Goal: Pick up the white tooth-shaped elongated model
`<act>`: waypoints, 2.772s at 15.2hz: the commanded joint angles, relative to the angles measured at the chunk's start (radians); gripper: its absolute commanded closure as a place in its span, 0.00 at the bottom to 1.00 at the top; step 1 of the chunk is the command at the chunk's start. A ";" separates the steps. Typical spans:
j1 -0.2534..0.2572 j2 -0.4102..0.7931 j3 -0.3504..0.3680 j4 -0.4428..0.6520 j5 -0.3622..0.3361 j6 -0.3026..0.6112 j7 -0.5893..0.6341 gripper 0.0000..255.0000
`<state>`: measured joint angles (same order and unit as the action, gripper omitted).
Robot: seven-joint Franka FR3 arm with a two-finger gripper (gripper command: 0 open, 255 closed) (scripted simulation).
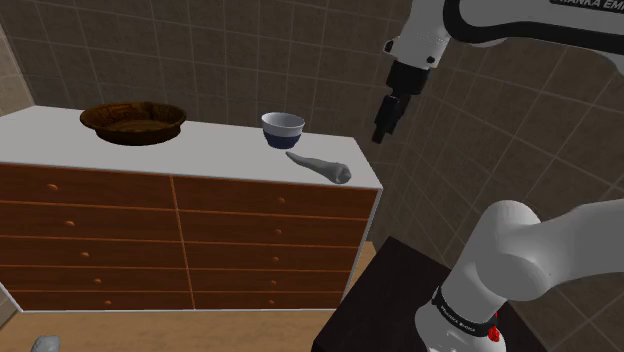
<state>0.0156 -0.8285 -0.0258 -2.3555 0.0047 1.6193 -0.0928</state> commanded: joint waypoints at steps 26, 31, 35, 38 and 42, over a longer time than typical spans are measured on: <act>-0.050 0.933 -0.180 0.422 0.009 0.386 -0.262 0.00; -0.079 1.141 -0.186 0.605 0.043 0.383 -0.309 0.00; -0.083 1.171 -0.184 0.600 0.049 0.416 -0.313 0.00; -0.084 1.188 -0.182 0.581 0.053 0.451 -0.315 0.00; -0.084 1.195 -0.181 0.573 0.055 0.467 -0.316 1.00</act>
<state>-0.0688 0.3659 -0.2072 -1.7821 0.0596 2.0850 -0.4085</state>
